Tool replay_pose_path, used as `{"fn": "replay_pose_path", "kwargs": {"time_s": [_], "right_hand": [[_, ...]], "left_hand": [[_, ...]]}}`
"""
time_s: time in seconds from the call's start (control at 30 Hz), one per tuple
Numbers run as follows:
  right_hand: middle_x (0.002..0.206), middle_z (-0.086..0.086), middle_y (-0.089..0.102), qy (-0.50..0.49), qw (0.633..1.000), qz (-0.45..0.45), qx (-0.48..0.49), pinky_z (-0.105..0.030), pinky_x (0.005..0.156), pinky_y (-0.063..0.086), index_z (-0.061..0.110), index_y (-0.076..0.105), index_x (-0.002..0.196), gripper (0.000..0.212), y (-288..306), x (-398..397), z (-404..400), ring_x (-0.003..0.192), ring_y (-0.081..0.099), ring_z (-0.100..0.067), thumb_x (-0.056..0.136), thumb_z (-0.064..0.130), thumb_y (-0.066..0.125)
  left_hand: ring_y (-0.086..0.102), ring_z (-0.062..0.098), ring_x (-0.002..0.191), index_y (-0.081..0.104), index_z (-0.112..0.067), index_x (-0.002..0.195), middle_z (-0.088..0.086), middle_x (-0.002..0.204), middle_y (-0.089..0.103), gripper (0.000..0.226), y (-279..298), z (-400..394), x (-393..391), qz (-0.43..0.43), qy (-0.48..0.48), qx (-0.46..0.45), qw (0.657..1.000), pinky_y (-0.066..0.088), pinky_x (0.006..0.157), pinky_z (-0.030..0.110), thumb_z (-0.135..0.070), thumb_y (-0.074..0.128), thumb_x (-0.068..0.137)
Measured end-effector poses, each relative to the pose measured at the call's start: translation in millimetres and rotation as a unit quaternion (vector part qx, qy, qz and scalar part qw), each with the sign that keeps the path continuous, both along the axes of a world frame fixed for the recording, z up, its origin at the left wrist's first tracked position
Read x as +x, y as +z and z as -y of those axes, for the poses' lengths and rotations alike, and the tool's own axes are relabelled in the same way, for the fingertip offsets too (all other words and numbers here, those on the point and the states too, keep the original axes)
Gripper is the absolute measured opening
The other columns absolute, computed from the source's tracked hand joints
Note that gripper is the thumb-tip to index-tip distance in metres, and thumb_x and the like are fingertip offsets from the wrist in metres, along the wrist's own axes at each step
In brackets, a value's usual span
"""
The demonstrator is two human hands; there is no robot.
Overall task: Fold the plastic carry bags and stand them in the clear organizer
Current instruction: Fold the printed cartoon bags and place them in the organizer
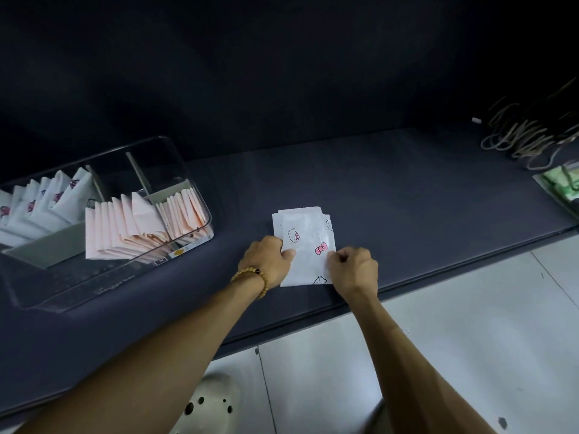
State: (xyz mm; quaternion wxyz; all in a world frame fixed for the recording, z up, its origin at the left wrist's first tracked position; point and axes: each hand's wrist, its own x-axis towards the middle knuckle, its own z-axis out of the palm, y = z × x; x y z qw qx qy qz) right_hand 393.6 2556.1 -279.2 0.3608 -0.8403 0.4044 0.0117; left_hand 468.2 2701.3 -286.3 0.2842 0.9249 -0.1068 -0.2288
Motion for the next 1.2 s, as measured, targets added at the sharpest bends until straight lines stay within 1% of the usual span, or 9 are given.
{"fn": "replay_pose_path", "kwargs": {"time_s": [0.23,0.4,0.53,0.63,0.8,0.93,1.03,1.13,1.2], "right_hand": [[0.070,-0.005,0.054,0.085,0.983,-0.004,-0.163,-0.032,0.058,0.040,0.015,0.050,0.083,0.025,-9.6,5.2,-2.3,0.065,0.050,-0.029,0.098,0.034,0.043],[0.067,-0.003,0.050,0.165,0.948,-0.013,-0.273,-0.031,0.055,0.035,0.016,0.047,0.097,0.017,-16.7,4.3,-2.5,0.060,0.046,-0.029,0.101,0.029,0.037],[0.089,0.000,0.056,0.222,0.923,-0.040,-0.312,-0.029,0.052,0.034,0.020,0.043,0.107,0.010,-17.2,2.6,-2.6,0.057,0.046,-0.029,0.099,0.019,0.038],[0.101,-0.003,0.052,0.222,0.928,-0.012,-0.299,-0.031,0.055,0.038,0.021,0.046,0.117,0.020,-14.7,-2.1,-1.8,0.067,0.050,-0.028,0.100,0.025,0.036],[0.132,-0.010,0.053,0.167,0.931,0.138,-0.292,-0.042,0.089,0.045,0.009,0.049,0.132,0.042,-14.5,-27.6,-4.7,0.117,0.050,-0.029,0.098,0.029,0.035],[0.156,-0.006,0.027,0.270,0.924,0.028,-0.271,-0.044,0.115,0.024,0.010,0.033,0.147,0.052,-29.2,-54.1,5.4,0.145,0.023,-0.024,0.102,0.033,0.023],[0.161,0.002,0.008,0.294,0.917,-0.024,-0.268,-0.040,0.118,0.004,0.018,0.015,0.153,0.057,-35.5,-52.5,10.3,0.148,0.004,-0.018,0.101,0.041,0.013],[0.162,0.004,0.002,0.288,0.916,-0.044,-0.277,-0.041,0.118,0.000,0.020,0.008,0.153,0.062,-37.3,-50.2,7.4,0.148,-0.002,-0.017,0.097,0.045,0.001],[0.161,0.003,0.004,0.281,0.918,-0.040,-0.276,-0.042,0.118,0.002,0.019,0.010,0.153,0.060,-38.5,-50.9,7.3,0.148,-0.001,-0.017,0.099,0.044,0.005]], "left_hand": [[0.055,0.025,0.067,0.049,-0.018,0.064,0.001,0.072,0.059,0.029,2.4,2.5,0.6,0.087,0.013,0.088,0.992,0.044,0.059,0.029,-0.041,0.055,0.080],[0.046,0.025,0.105,0.050,-0.021,0.107,0.003,0.118,0.047,0.039,-5.7,-10.0,-1.9,0.250,-0.036,0.038,0.967,0.041,0.083,0.036,-0.035,0.068,0.076],[0.009,0.021,0.145,0.034,-0.028,0.144,-0.003,0.156,0.020,0.050,-18.6,-24.8,-1.3,0.197,-0.226,0.024,0.954,0.015,0.117,0.035,-0.035,0.045,0.095],[-0.001,0.013,0.146,0.029,-0.028,0.147,-0.004,0.158,0.016,0.065,-24.1,-41.6,-2.9,0.183,-0.270,0.035,0.945,0.013,0.116,0.028,-0.057,0.043,0.091],[0.024,0.016,0.140,0.047,-0.023,0.138,0.002,0.144,0.040,0.063,-21.2,-50.7,-13.1,0.239,-0.220,0.061,0.944,0.046,0.095,0.035,-0.059,0.050,0.087],[0.037,0.017,0.130,0.057,-0.021,0.126,0.002,0.131,0.049,0.057,-15.9,-49.0,-18.4,0.250,-0.206,0.082,0.942,0.052,0.083,0.034,-0.060,0.051,0.085],[0.044,0.018,0.121,0.062,-0.021,0.117,0.000,0.123,0.054,0.059,-8.5,-49.1,-19.3,0.269,-0.209,0.094,0.935,0.050,0.082,0.033,-0.064,0.038,0.085],[0.048,0.023,0.120,0.068,-0.015,0.106,0.002,0.114,0.061,0.048,0.4,-31.5,-18.5,0.347,-0.241,0.107,0.900,0.040,0.095,0.037,-0.045,0.034,0.090],[0.044,0.027,0.130,0.062,-0.009,0.120,0.007,0.125,0.061,0.037,-2.2,-5.2,-18.7,0.370,-0.303,0.072,0.875,0.033,0.107,0.038,-0.025,0.045,0.091]]}}
